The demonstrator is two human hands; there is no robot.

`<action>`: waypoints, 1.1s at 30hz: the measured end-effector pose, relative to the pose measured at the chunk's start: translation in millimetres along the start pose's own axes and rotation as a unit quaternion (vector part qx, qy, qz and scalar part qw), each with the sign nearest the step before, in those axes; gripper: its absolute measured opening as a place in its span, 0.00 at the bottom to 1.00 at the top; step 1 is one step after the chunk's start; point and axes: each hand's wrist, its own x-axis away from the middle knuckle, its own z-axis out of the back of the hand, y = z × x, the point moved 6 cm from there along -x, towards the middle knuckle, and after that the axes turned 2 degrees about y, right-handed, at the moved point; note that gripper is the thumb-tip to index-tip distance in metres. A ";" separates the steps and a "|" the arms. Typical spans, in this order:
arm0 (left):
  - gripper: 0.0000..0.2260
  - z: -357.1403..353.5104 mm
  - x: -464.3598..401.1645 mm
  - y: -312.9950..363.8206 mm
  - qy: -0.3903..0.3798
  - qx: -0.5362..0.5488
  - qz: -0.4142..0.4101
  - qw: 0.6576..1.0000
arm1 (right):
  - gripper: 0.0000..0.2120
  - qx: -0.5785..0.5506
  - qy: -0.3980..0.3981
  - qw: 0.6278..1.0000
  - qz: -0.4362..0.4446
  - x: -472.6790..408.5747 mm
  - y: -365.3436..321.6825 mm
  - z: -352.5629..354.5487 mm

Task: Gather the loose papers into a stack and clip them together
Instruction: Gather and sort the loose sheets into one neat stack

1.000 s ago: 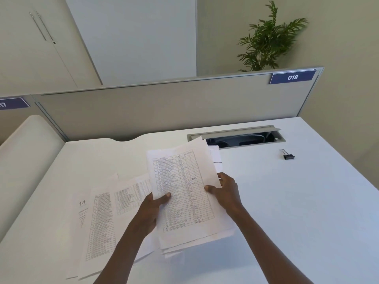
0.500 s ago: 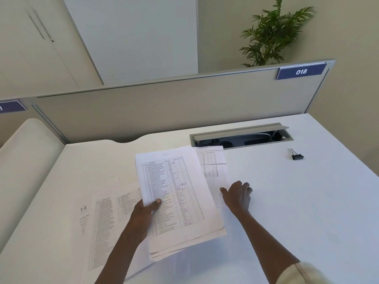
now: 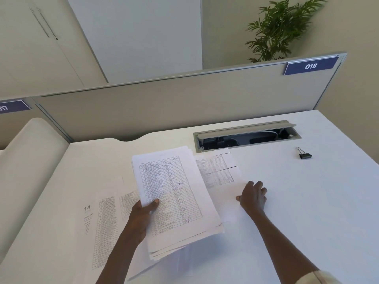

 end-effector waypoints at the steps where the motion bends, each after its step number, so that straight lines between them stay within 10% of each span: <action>1: 0.11 -1.6 1.5 -1.0 0.001 0.000 0.000 1.000 | 0.24 -0.001 0.000 1.000 -0.001 -0.7 7.0 2.7; 18: 0.10 -2.1 25.8 -4.1 0.022 -0.041 -0.029 0.998 | 0.16 -0.100 -0.017 0.989 -0.106 14.0 67.7 30.4; 33: 0.10 22.9 16.6 -7.2 0.121 -0.133 -0.055 0.982 | 0.03 -0.233 0.145 0.957 0.100 58.6 36.1 120.8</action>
